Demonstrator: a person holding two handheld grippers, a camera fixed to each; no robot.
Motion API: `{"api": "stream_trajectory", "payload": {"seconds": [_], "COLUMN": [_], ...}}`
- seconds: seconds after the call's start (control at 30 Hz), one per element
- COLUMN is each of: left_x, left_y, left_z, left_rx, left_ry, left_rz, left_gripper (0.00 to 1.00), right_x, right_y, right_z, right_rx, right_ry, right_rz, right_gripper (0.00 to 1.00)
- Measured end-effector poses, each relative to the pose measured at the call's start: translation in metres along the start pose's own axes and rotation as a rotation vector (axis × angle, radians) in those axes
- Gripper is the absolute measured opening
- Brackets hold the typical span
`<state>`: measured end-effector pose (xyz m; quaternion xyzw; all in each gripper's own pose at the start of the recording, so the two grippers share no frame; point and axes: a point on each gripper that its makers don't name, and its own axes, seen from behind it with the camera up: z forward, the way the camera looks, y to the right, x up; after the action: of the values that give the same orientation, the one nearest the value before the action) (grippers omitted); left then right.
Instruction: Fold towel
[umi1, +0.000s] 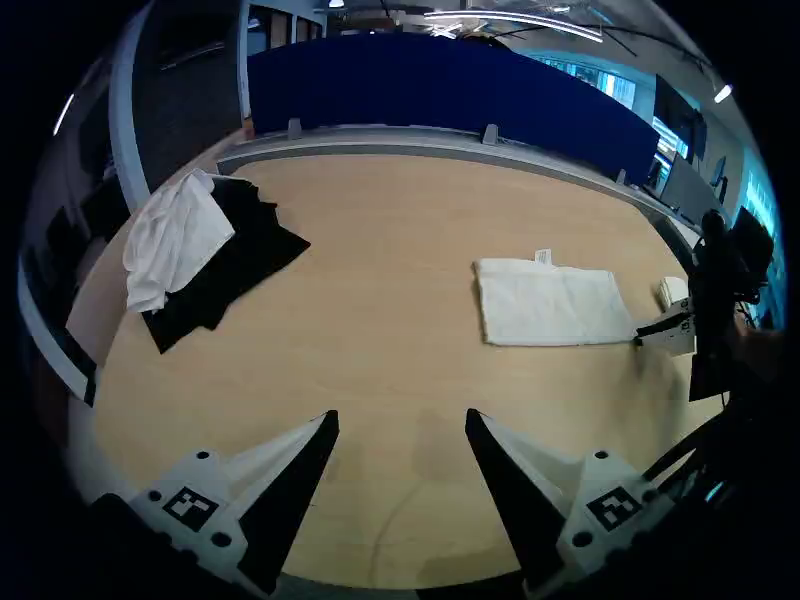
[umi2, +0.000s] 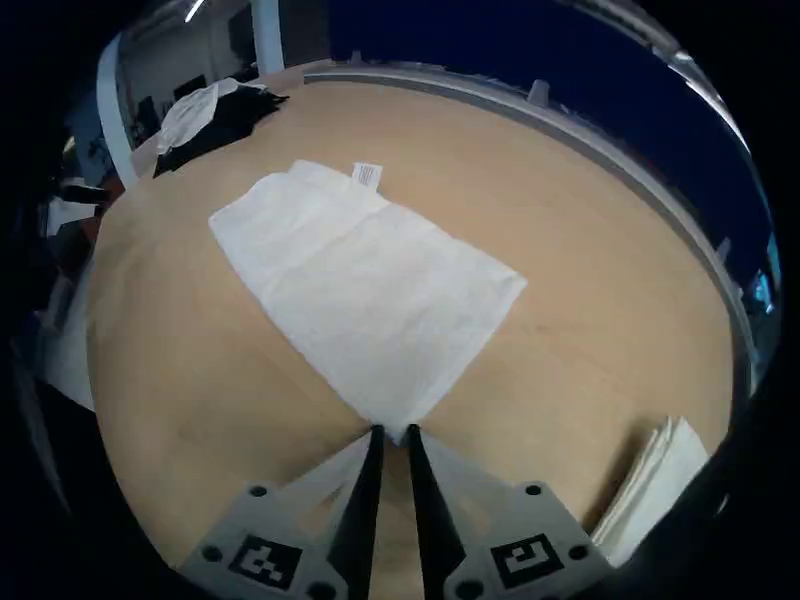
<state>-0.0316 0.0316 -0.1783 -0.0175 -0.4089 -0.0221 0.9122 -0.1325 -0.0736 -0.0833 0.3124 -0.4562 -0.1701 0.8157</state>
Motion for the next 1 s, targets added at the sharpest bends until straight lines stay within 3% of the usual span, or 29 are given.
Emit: {"api": "stream_trajectory", "payload": {"seconds": [0.17,0.5,1.0], "left_x": [-0.001,-0.002,0.000], "left_y": [0.000,-0.002,-0.003], "left_z": [0.002,0.004,-0.004], "left_rx": [0.000,0.000,-0.003], "left_ry": [-0.002,-0.004,0.004], "left_rz": [0.000,-0.003,-0.013], "left_gripper": [0.94,0.94,0.94], "right_x": [0.002,0.008,0.060], "right_y": [0.001,0.001,-0.002], "right_z": [-0.001,-0.005,-0.031], "right_rx": [-0.007,-0.010,-0.028], "right_ry": [0.005,0.011,0.102], "right_rz": [-0.013,-0.039,-0.100], "right_gripper": [0.06,0.04,0.03]}}
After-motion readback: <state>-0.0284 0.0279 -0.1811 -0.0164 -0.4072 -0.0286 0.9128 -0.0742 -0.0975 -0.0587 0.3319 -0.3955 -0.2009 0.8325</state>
